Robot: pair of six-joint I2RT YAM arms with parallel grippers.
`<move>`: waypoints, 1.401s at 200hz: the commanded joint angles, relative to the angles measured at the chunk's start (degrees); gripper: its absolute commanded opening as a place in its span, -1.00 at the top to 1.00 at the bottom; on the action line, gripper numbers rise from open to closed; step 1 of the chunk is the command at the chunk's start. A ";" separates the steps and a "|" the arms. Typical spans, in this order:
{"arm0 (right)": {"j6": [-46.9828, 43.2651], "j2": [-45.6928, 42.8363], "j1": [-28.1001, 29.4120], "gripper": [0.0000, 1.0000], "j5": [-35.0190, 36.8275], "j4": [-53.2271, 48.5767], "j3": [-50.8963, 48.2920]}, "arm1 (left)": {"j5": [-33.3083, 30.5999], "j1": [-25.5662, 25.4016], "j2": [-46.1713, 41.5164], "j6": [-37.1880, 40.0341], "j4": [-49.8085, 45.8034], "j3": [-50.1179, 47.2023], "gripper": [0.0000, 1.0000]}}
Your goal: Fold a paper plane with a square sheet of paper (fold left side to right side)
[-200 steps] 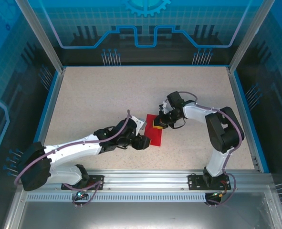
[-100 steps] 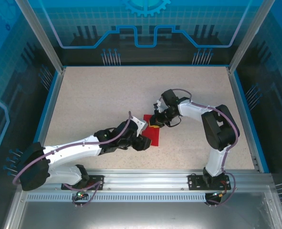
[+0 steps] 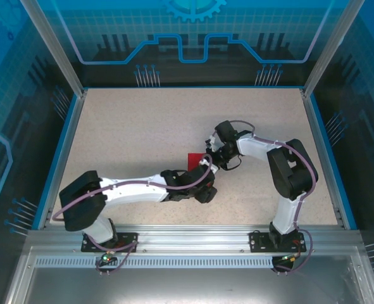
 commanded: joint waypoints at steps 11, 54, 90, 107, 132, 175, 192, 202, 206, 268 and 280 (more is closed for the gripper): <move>0.87 -0.51 -0.36 0.80 -1.11 -1.19 -0.46 | -7.71 -1.90 4.83 0.64 -5.60 5.49 -0.31; 0.88 -0.53 -0.36 0.80 -1.59 -1.32 -0.28 | -15.87 -2.96 10.12 -2.08 -11.38 10.03 -0.30; 0.70 -0.23 -0.34 0.80 -1.47 -1.53 -0.33 | -17.23 -3.04 11.25 -2.71 -12.64 11.40 -0.21; 0.52 0.12 -0.32 0.80 -1.27 -1.50 -0.37 | -17.07 -3.19 11.07 -2.61 -12.64 11.40 -0.12; 0.43 0.53 -0.28 0.79 -1.16 -1.50 -0.20 | -16.69 -3.28 10.91 -2.49 -12.60 11.35 0.07; -0.45 0.86 -0.23 0.78 0.00 -2.71 0.42 | -15.86 -3.37 10.11 -2.40 -12.13 10.84 0.40; -0.78 0.84 -0.18 0.77 0.07 -2.82 0.51 | -15.46 -3.30 9.95 -2.42 -12.01 10.90 0.53; -0.93 0.83 -0.18 0.74 0.09 -2.92 0.60 | -15.25 -3.29 9.85 -2.49 -11.94 10.82 0.62; -0.97 0.89 -0.20 0.71 0.06 -2.90 0.60 | -15.20 -3.36 9.79 -2.53 -11.92 10.80 0.65; -2.47 -2.42 -0.73 0.18 0.80 -3.69 0.96 | -13.48 -3.29 9.38 -3.35 -11.32 10.31 0.89; -2.77 -4.53 -1.42 0.02 1.74 -4.26 0.88 | -13.14 -3.18 9.04 -3.70 -11.17 9.87 0.91</move>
